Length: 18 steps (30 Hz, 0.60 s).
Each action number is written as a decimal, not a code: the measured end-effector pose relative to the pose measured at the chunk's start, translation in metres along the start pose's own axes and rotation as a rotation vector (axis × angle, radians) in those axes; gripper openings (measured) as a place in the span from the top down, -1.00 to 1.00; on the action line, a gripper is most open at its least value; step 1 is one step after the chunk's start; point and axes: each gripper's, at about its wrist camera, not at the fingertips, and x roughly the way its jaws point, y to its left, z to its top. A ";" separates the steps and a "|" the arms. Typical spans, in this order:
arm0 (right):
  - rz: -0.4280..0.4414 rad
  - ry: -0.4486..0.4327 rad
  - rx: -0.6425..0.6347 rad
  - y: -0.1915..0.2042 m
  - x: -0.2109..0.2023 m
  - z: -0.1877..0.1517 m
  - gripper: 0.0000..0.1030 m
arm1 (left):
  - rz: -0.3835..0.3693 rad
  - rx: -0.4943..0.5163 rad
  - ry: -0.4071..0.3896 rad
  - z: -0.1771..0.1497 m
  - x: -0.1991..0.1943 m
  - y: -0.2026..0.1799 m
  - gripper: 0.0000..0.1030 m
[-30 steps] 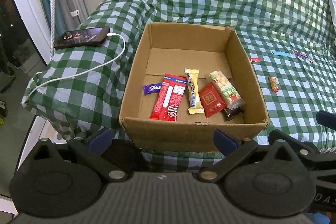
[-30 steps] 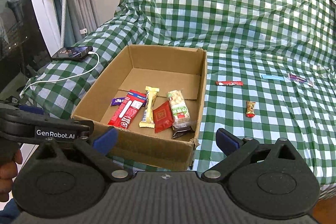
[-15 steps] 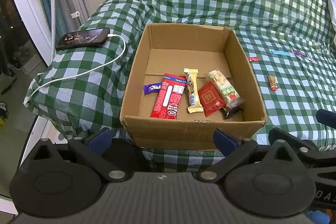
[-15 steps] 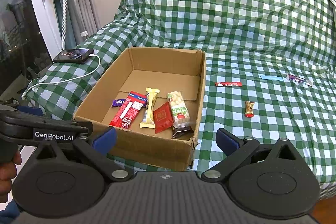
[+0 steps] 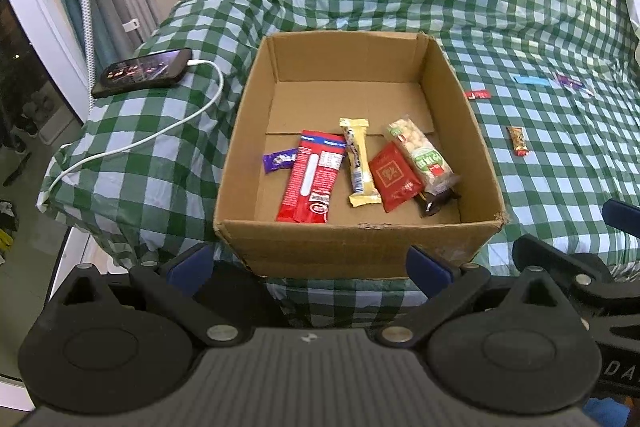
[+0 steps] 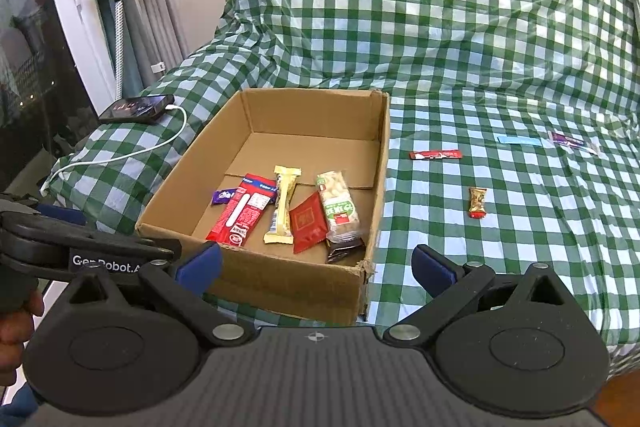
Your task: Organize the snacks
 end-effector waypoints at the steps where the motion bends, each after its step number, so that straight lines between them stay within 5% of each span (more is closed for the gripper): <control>1: -0.001 -0.002 0.008 -0.003 0.000 0.000 -0.95 | 0.000 0.004 0.003 0.002 0.001 -0.002 -0.99; 8: -0.051 -0.014 0.086 -0.043 0.004 -0.001 -0.95 | -0.024 0.046 0.017 0.027 0.008 -0.033 -0.99; 18: -0.285 -0.066 0.191 -0.169 0.003 0.009 -0.96 | -0.161 0.145 0.078 0.090 0.040 -0.129 -0.99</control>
